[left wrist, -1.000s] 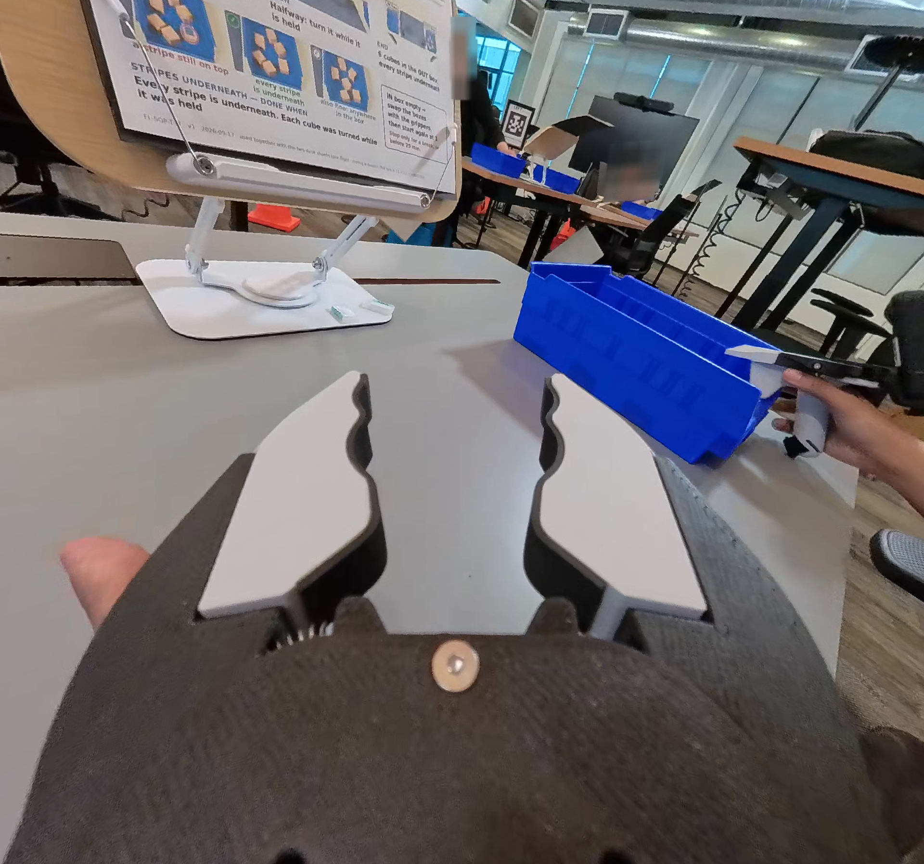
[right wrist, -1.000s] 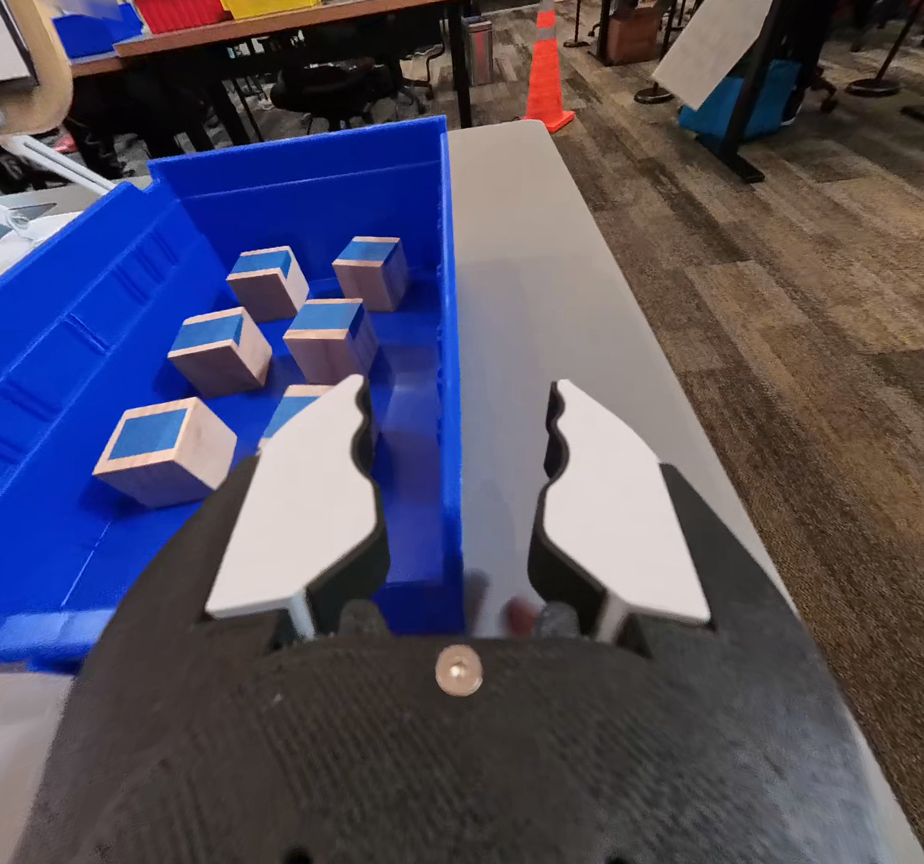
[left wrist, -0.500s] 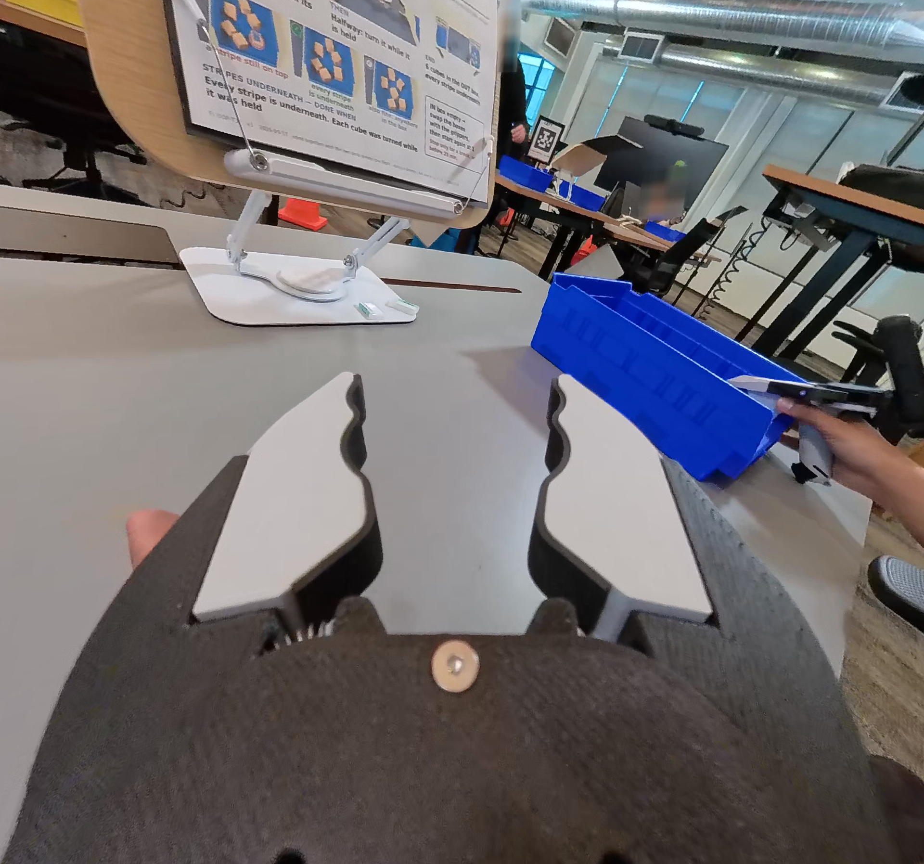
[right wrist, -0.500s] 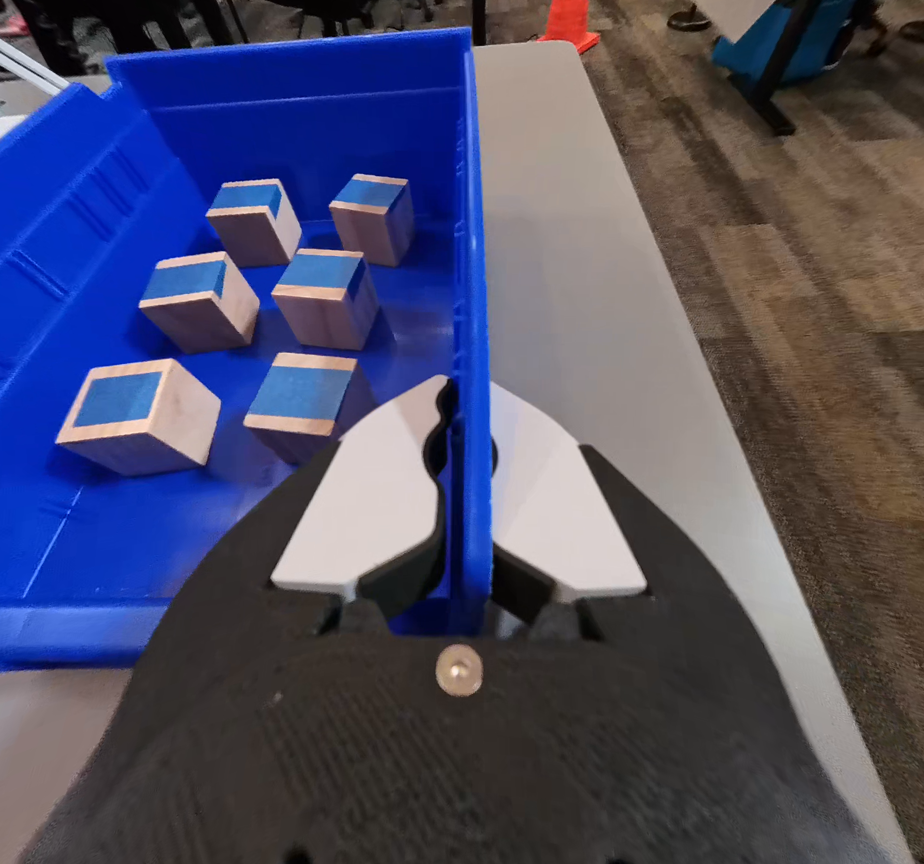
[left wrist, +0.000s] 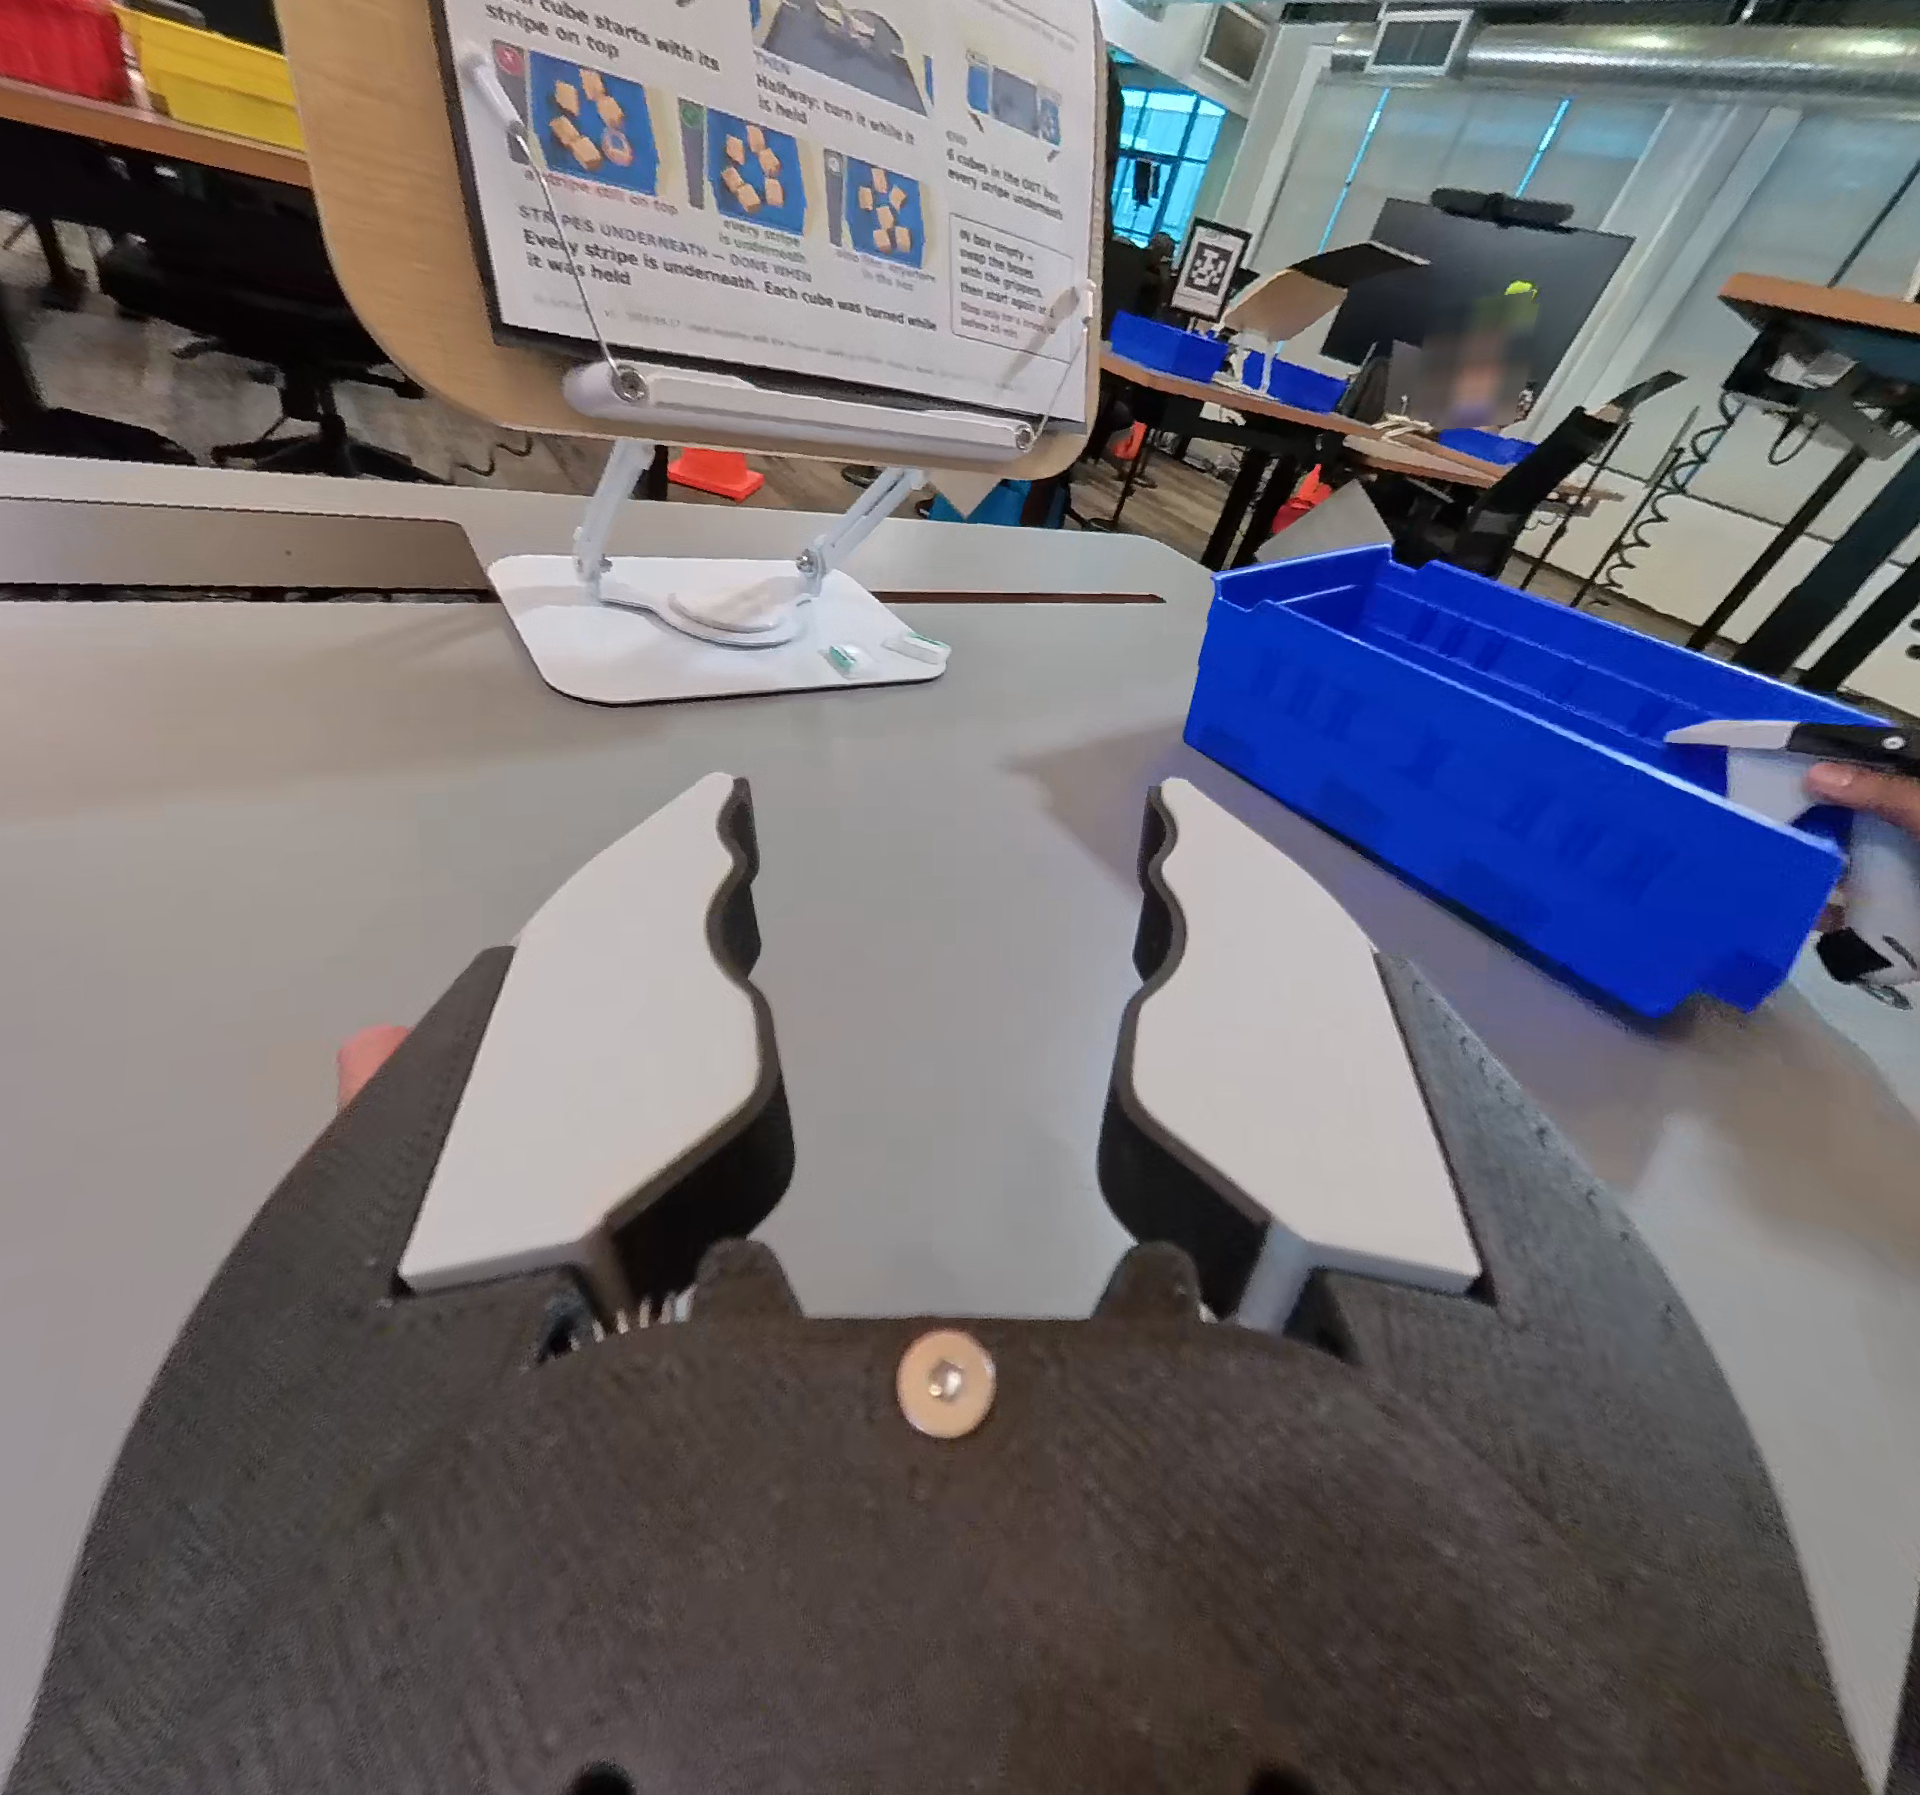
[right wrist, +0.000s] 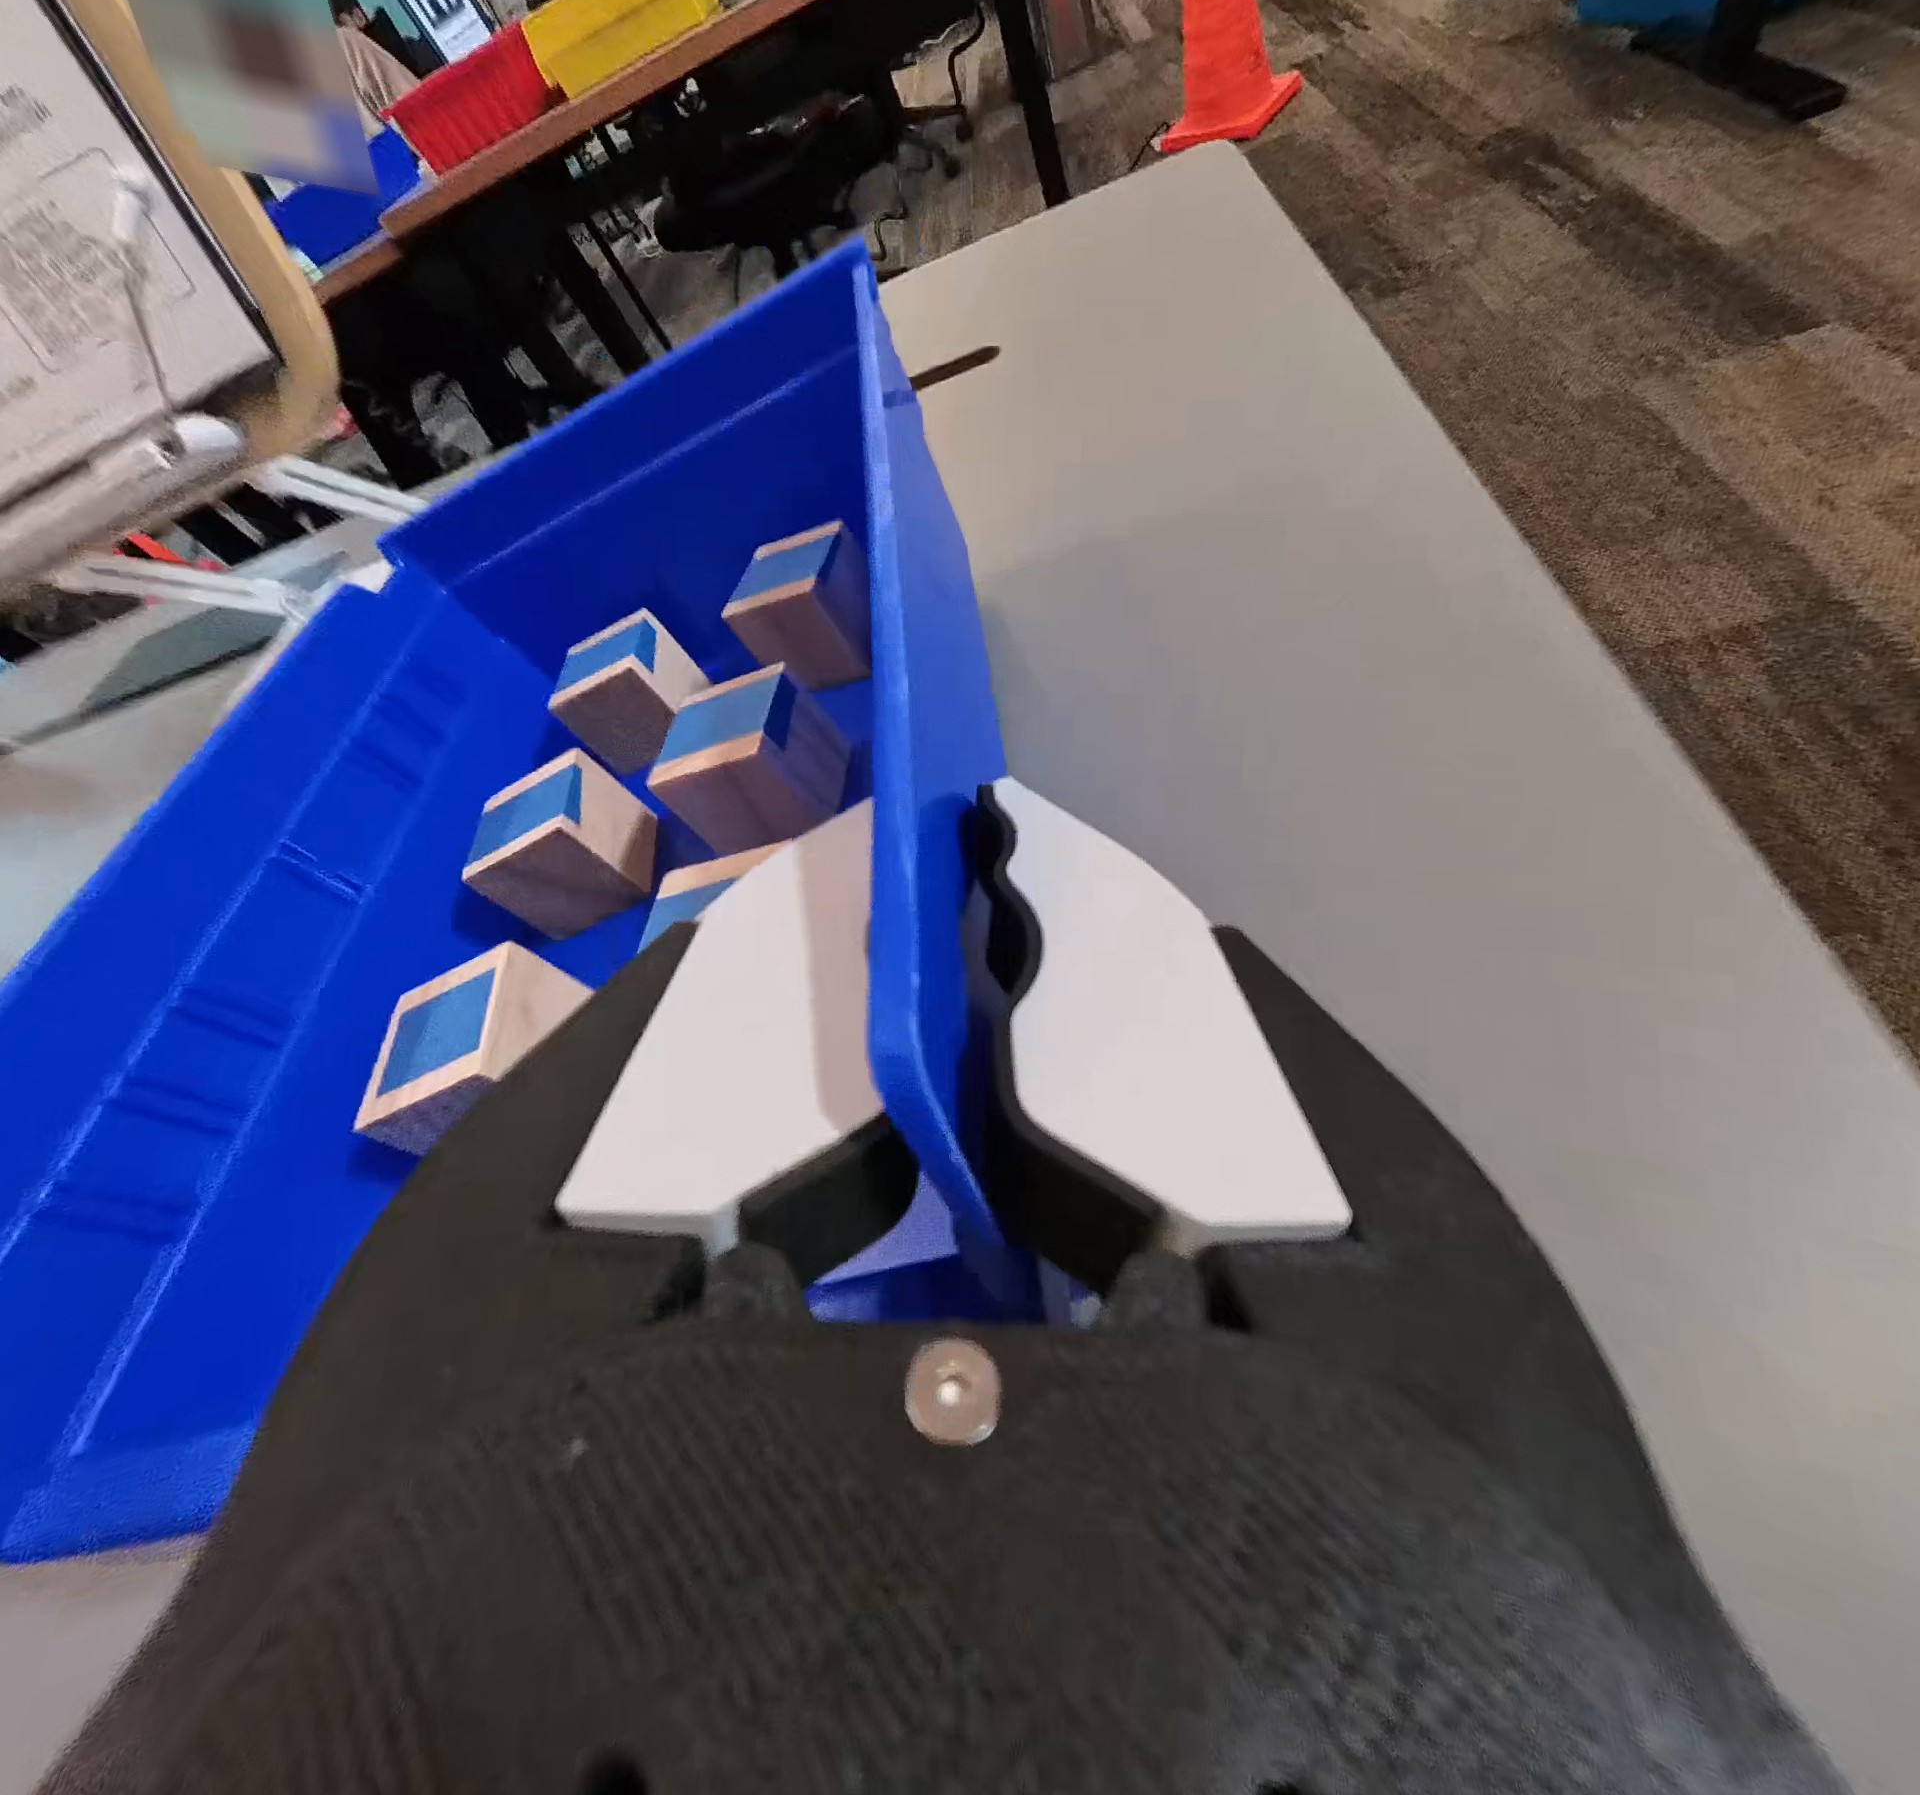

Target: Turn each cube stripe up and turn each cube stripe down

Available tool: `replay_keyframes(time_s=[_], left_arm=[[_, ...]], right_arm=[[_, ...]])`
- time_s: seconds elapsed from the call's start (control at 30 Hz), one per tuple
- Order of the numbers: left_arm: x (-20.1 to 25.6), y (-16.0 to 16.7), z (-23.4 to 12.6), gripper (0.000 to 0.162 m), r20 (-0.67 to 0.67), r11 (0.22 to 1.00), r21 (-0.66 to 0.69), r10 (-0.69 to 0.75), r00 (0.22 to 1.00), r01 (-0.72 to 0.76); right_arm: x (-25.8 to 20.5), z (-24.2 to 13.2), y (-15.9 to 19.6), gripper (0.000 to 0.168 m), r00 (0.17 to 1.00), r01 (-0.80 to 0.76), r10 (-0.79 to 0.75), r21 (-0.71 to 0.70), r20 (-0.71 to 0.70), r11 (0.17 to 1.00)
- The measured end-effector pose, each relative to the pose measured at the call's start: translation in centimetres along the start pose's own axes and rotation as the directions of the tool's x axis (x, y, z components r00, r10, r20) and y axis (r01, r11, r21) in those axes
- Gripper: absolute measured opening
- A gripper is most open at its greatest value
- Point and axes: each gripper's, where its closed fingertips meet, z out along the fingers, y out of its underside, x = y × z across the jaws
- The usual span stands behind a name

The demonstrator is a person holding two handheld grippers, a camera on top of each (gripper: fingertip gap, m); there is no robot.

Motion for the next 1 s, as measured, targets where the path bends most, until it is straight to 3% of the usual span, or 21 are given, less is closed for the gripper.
replay_keyframes(time_s=[0.27,0.47,0.6,0.67,0.7,1.0], left_arm=[[-1.2,-0.4,-0.4,0.071,0.049,1.0,0.018,-0.012,0.999,0.012],[-5.6,-1.5,-2.9,0.074,0.347,0.999,0.031,0.0,0.938,-0.011],[-9.4,-3.7,-6.4,0.081,0.586,0.994,0.056,0.04,0.809,-0.089],[-11.3,-4.5,-9.0,0.071,0.717,0.99,0.053,0.051,0.695,-0.128],[-11.8,-4.7,-10.1,0.062,0.747,0.989,0.056,0.051,0.663,-0.14],[-16.5,-2.3,-14.6,0.078,0.824,0.995,-0.071,0.102,0.558,-0.076]], right_arm=[[-4.5,0.5,0.2,0.009,0.993,-0.087,0.089,-0.025,0.076,0.996],[-7.8,0.8,0.5,0.009,0.976,-0.164,0.166,-0.026,0.144,0.986],[-9.8,0.9,0.9,0.009,0.976,-0.14,0.143,-0.029,0.164,0.99],[-10.8,1.1,1.3,0.009,0.976,-0.118,0.123,-0.039,0.177,0.992],[-11.4,1.2,1.6,0.009,0.976,-0.107,0.114,-0.047,0.186,0.993],[-17.3,3.2,3.4,0.009,0.953,-0.038,0.07,-0.112,0.296,0.993]])
